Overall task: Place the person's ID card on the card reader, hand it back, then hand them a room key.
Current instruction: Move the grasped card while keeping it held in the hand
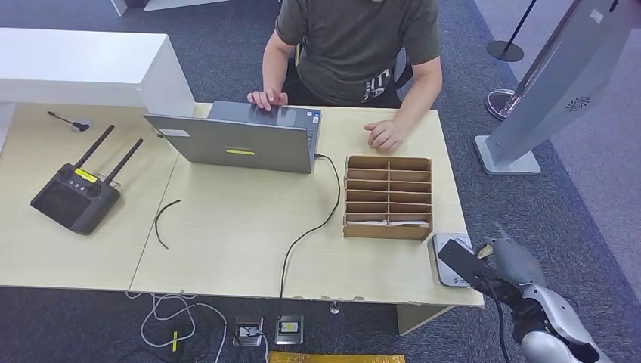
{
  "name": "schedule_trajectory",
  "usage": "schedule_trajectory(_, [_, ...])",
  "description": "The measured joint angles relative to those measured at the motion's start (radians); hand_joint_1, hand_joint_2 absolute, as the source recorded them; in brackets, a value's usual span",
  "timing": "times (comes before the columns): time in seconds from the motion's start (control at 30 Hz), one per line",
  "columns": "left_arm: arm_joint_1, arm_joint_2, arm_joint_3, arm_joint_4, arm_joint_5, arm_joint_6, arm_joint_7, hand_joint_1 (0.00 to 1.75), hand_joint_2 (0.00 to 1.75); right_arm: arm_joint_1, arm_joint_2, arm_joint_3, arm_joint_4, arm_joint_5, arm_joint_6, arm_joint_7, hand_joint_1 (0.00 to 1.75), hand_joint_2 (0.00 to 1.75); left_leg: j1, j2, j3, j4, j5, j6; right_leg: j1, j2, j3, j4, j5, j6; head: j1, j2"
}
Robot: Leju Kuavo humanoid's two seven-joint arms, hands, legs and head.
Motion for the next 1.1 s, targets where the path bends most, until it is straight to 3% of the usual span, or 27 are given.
schedule_trajectory(0.63, [0.002,-0.016,0.000,-0.001,-0.006,0.014,0.001,0.00,0.00,-0.010,0.025,0.012,0.093,-0.012,0.001,-0.016,1.75,1.75,0.000,0.000,0.000,0.000,0.000,0.000,0.000,0.000,0.000,0.000,0.000,0.000,0.000,0.000])
schedule_trajectory(1.1, [-0.001,-0.016,0.000,-0.005,-0.032,0.017,0.008,0.00,0.00,-0.004,0.029,0.010,0.129,-0.043,-0.049,-0.020,1.75,1.75,0.000,0.002,0.002,0.000,0.000,0.000,0.000,0.003,0.001,0.000,0.000,0.000,0.000,0.000])
